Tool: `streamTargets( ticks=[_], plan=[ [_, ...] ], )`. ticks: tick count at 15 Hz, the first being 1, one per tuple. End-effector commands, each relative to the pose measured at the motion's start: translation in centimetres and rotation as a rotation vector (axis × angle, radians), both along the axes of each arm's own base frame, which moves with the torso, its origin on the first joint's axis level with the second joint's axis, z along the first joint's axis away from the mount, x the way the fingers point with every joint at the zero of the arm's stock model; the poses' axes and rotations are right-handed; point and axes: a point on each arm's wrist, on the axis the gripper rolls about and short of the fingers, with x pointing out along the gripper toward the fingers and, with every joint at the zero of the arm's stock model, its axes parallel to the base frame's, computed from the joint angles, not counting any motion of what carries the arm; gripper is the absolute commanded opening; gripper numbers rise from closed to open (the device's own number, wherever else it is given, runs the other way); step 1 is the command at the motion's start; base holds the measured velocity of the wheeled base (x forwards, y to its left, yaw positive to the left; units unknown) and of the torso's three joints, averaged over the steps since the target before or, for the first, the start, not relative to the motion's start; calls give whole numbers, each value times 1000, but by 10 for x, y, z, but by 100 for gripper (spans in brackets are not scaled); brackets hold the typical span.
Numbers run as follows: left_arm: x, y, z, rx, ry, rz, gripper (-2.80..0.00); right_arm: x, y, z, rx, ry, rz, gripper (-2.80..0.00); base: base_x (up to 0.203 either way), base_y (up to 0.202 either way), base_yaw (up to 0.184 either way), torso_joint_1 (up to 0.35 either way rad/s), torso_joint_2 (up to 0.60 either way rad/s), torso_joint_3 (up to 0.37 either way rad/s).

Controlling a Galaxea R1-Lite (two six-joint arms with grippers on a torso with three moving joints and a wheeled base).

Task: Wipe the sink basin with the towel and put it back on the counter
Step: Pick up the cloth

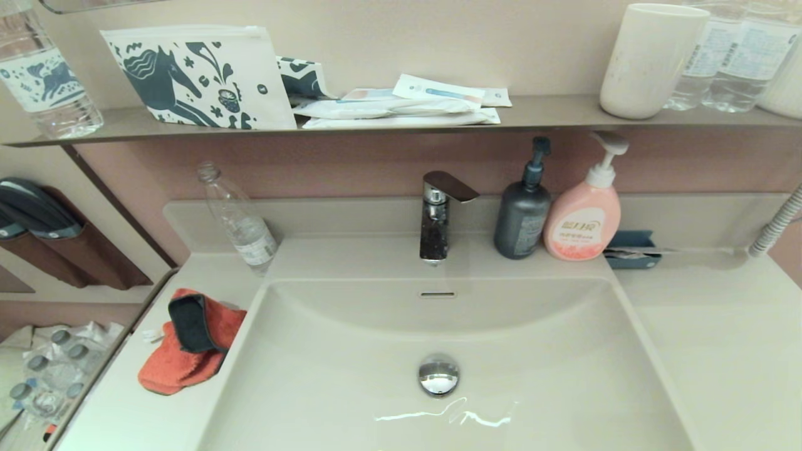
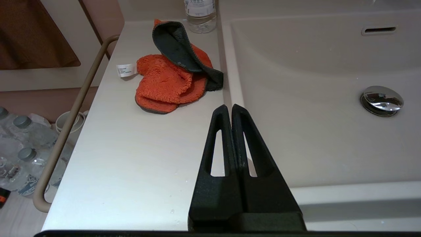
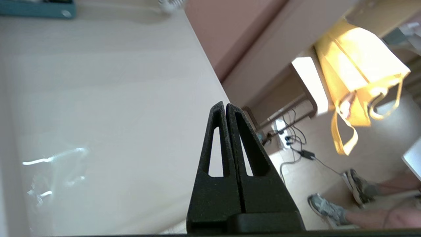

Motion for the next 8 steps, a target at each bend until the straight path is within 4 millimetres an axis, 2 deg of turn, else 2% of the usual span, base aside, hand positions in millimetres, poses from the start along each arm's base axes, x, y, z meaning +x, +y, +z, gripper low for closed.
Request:
streamTargets(
  ticks=[1, 3, 5, 8],
  plan=[
    [0, 0, 0, 0, 0, 0, -280, -27, -1, -9, 1, -66, -36, -280, 0, 0, 0, 0, 0, 0],
    [0, 0, 0, 0, 0, 0, -280, -35, 0, -13, -1, -86, -36, -280, 0, 0, 0, 0, 0, 0],
    [0, 0, 0, 0, 0, 0, -280, -42, 3, -17, 6, -124, 51, -280, 0, 0, 0, 0, 0, 0],
    [0, 0, 0, -1, 0, 0, -280, -43, 8, -41, 53, -136, 245, -280, 0, 0, 0, 0, 0, 0]
  ],
)
